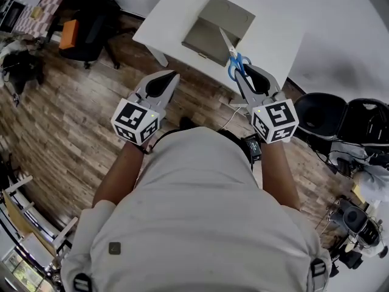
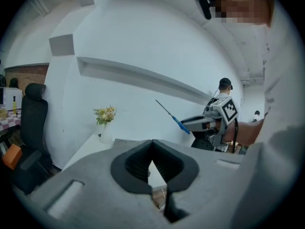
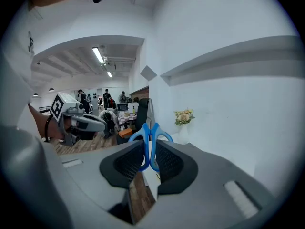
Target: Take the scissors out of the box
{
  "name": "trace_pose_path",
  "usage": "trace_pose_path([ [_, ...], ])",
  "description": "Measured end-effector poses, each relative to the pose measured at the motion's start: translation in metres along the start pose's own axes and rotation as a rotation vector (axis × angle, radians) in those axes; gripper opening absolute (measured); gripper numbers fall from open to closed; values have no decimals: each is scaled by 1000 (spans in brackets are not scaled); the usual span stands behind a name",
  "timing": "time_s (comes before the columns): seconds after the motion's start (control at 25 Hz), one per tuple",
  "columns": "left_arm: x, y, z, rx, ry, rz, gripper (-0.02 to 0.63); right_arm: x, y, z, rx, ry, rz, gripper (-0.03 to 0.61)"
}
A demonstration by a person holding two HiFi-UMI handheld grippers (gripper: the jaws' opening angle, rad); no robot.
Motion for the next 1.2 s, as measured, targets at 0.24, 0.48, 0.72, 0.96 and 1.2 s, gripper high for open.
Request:
trace_pose_path([
  [0.24, 37, 11, -22, 8, 34, 9, 2, 31, -16, 39, 20, 8, 4, 97],
  [0.48, 93, 17, -45, 15, 72, 5, 2, 60, -44, 84, 27, 44, 3, 97],
  [0.72, 149, 12, -53, 19, 124, 12, 2, 81, -72, 121, 51, 89, 2, 97],
  [0.96, 188, 6, -44, 21, 176, 17, 2, 82, -95, 141, 56, 145, 3, 97],
  [1.2, 203, -8, -16, 14, 196, 14, 2, 58, -103, 151, 70, 160, 15, 97],
])
Point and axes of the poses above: the fingertips, and each gripper's own axes: z backward along the fingers, x to its right, y out of its top, the point moved 10 cm from there along z, backward along the fingers, and after that the axes turned 9 degrees about -x, right-handed, at the moved point
